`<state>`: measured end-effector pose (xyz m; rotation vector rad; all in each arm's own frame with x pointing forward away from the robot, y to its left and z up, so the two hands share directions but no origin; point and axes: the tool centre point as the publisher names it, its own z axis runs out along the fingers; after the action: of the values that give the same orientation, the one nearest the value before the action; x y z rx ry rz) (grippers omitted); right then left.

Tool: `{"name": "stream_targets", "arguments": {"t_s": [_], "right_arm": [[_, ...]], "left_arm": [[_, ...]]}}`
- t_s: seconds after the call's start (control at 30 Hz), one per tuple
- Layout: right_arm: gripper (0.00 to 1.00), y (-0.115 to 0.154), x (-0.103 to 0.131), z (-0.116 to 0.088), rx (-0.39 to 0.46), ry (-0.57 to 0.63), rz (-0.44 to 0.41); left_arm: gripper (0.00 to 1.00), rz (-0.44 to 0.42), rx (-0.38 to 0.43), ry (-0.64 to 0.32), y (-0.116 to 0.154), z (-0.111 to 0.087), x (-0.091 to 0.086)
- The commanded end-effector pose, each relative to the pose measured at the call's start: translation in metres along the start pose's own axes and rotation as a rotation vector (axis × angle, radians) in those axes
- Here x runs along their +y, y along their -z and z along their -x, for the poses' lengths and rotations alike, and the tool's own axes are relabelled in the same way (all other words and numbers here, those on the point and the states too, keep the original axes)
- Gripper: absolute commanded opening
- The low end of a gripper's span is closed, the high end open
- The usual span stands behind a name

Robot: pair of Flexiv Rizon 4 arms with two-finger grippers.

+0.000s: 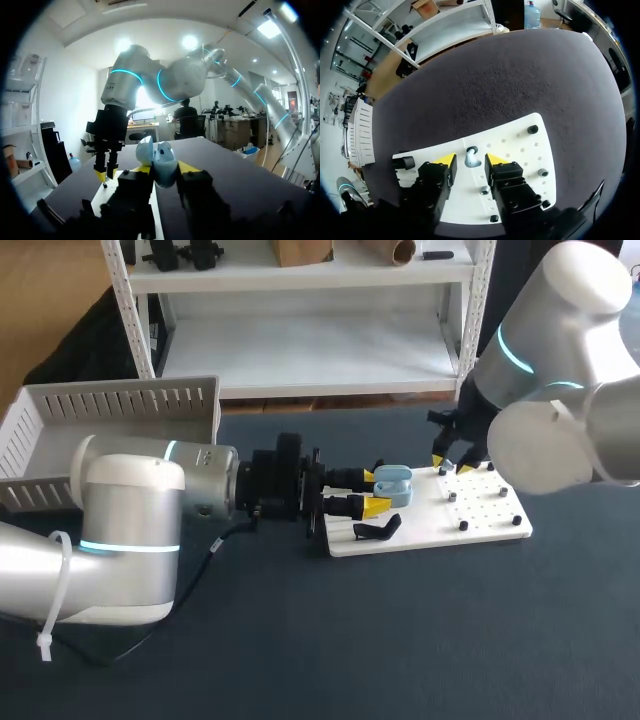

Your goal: Pick up each earbud case from the left stands, insert the matching earbuds, close the lid, and place the case in the box.

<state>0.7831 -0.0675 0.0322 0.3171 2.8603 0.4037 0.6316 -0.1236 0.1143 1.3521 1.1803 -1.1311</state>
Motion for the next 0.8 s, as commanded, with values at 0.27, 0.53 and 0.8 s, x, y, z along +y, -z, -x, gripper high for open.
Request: {"name": "stream_targets", "arguments": {"t_s": [0.27, 0.53, 0.8], "right_arm": [[0.33, -0.0032, -0.0017, 0.0031, 0.004, 0.000, -0.009], [0.33, -0.0022, -0.0034, 0.0045, 0.004, -0.009, -0.009], [0.31, -0.0041, -0.0031, 0.0019, 0.011, -0.002, -0.014]], "left_arm": [[0.00, -0.001, -0.004, -0.002, 0.0001, -0.0013, 0.0003], [0.00, -0.001, -0.004, -0.002, 0.0001, -0.0013, 0.0003], [0.00, -0.001, -0.004, -0.002, 0.0001, -0.0013, 0.0003]]}}
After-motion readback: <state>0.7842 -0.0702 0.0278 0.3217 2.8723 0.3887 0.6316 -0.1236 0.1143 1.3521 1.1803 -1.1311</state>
